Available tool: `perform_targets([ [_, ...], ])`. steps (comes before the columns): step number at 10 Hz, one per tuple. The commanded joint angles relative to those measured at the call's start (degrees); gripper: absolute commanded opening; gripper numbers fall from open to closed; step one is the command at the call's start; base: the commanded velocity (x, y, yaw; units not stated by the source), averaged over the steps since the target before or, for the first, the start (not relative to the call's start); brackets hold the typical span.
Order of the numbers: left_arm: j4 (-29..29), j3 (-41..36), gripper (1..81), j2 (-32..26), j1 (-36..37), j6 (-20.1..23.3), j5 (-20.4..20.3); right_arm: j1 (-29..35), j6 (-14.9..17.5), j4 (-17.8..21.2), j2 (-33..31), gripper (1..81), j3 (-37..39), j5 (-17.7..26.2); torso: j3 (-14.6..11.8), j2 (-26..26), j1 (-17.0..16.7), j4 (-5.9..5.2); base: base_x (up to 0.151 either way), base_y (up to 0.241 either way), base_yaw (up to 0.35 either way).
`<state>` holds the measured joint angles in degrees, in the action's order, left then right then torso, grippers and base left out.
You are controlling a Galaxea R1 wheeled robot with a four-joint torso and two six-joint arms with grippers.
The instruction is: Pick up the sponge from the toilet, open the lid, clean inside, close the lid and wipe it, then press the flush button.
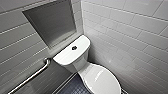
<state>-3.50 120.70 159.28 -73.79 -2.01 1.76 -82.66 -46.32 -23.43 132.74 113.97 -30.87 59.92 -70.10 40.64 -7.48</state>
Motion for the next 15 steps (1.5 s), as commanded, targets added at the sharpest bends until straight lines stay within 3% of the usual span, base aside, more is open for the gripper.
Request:
perform_targets([
  [1,0.77,-4.15,81.1,-3.00,2.90,-0.27,4.40,-4.58,0.18,-3.47,1.93,1.0,5.08,-1.90,0.00,0.00,0.00,0.00,0.000,0.000,0.000],
  [9,3.32,-4.42,81.1,-3.53,10.28,-0.45,4.92,-9.23,-0.26,-6.54,7.38,1.0,11.35,-3.50,0.00,0.00,0.00,0.00,0.000,0.000,0.000],
  [15,3.67,-5.56,81.1,-2.82,11.43,-0.54,5.10,-9.50,-0.35,-7.07,8.88,1.0,12.41,-3.59,0.00,0.00,0.00,0.00,0.000,0.000,0.000],
])
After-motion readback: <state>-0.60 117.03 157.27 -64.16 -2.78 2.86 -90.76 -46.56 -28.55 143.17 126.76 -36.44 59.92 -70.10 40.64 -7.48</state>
